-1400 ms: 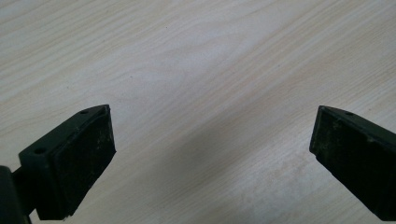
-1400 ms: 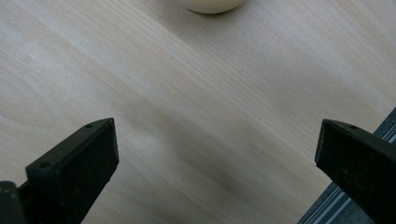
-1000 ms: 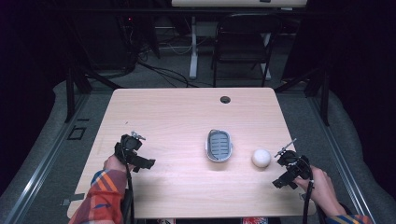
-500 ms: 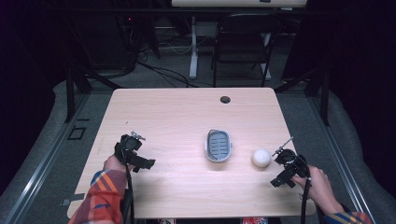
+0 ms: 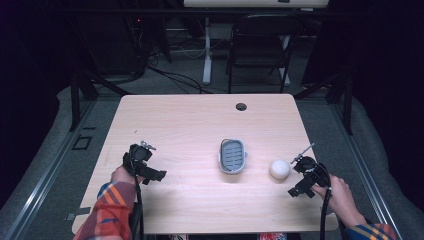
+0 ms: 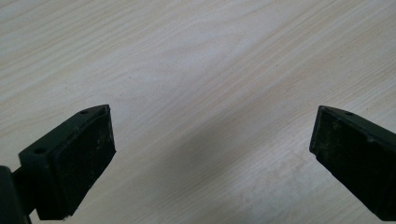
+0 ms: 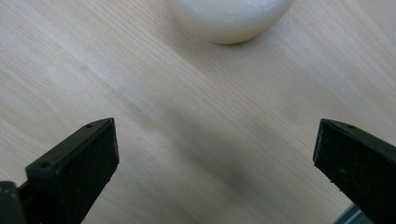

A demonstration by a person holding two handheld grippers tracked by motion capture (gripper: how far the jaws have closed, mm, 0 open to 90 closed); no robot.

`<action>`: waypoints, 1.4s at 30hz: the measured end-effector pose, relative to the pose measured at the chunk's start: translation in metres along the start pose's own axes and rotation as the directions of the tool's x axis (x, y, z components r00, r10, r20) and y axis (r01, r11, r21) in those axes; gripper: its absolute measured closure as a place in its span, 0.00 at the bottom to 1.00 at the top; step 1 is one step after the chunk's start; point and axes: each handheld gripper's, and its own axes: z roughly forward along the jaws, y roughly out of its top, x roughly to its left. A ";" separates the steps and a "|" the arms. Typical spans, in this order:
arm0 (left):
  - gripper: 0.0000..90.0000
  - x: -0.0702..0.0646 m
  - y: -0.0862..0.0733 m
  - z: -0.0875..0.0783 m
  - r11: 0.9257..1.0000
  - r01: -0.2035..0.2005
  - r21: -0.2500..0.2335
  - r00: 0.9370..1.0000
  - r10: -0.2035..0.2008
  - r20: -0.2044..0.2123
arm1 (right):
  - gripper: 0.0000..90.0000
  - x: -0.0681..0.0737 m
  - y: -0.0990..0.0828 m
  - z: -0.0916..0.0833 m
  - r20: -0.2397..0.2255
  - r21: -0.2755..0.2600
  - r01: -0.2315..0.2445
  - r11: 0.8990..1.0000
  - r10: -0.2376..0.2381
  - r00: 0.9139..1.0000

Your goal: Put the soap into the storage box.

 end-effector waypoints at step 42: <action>0.00 0.000 0.001 0.001 1.000 -0.003 0.005 1.000 0.003 0.004 | 0.00 -0.001 0.069 0.015 -0.029 -0.015 0.023 1.000 -0.024 0.999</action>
